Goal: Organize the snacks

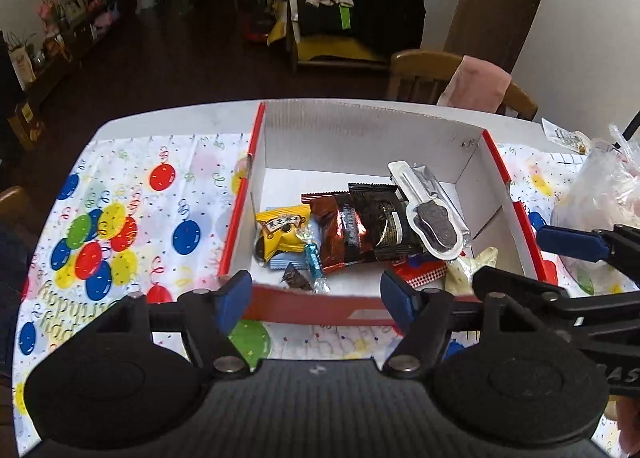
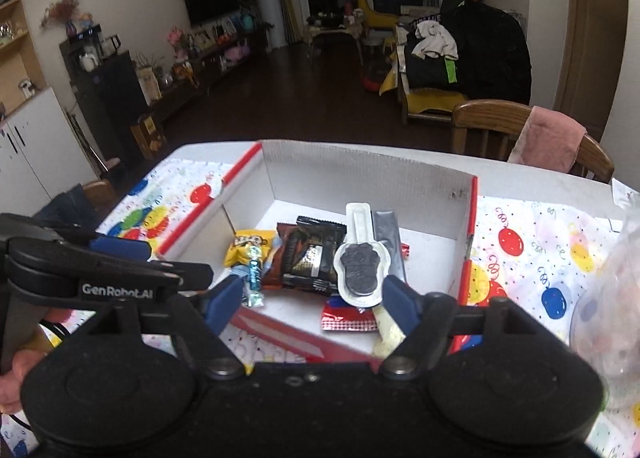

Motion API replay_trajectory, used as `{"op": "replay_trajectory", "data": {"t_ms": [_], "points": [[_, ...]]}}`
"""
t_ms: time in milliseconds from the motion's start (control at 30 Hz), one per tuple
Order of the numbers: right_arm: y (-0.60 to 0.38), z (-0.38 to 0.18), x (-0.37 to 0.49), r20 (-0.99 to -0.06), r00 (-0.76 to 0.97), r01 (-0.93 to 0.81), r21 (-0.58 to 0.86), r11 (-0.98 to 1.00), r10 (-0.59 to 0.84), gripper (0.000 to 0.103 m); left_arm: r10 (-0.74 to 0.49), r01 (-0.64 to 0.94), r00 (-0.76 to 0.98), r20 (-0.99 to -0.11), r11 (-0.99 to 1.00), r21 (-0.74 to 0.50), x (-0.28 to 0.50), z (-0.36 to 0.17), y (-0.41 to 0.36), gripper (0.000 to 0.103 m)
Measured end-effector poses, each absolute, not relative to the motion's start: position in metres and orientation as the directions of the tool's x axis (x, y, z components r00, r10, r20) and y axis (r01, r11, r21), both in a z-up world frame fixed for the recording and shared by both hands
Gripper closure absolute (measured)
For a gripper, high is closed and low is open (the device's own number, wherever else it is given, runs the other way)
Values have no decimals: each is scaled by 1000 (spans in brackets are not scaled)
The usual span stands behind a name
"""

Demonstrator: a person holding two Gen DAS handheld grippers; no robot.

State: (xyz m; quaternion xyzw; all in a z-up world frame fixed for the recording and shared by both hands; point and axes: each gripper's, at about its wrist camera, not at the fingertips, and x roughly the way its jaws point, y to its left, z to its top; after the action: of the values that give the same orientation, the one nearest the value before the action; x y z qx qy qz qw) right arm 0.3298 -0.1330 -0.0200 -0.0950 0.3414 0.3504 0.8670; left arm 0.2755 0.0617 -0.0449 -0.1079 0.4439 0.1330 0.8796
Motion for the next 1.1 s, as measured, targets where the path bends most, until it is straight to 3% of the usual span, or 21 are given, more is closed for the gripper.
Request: {"op": "replay_trajectory", "data": {"t_ms": [167, 300, 533, 600, 633, 1100], "points": [[-147, -12, 315, -634, 531, -659, 108, 744, 563, 17, 137, -333, 604, -785, 938, -92, 252, -33, 60, 29], [-157, -7, 303, -607, 538, -661, 126, 740, 584, 6, 139, -323, 637, -758, 941, -99, 235, -24, 55, 27], [-167, -1, 284, -570, 571, -667, 97, 739, 591, 0, 108, -282, 705, -701, 949, -138, 207, -14, 45, 14], [-170, 1, 279, -560, 578, -666, 95, 740, 593, 0, 103, -280, 719, -688, 948, -151, 202, -11, 43, 8], [-170, 1, 277, -558, 580, -665, 96, 740, 594, 0, 102, -282, 725, -681, 946, -158, 199, -10, 43, 0], [-188, 0, 266, -533, 605, -626, 141, 767, 592, 0, 135, -307, 735, -664, 940, -149, 188, -2, 40, 0]]}}
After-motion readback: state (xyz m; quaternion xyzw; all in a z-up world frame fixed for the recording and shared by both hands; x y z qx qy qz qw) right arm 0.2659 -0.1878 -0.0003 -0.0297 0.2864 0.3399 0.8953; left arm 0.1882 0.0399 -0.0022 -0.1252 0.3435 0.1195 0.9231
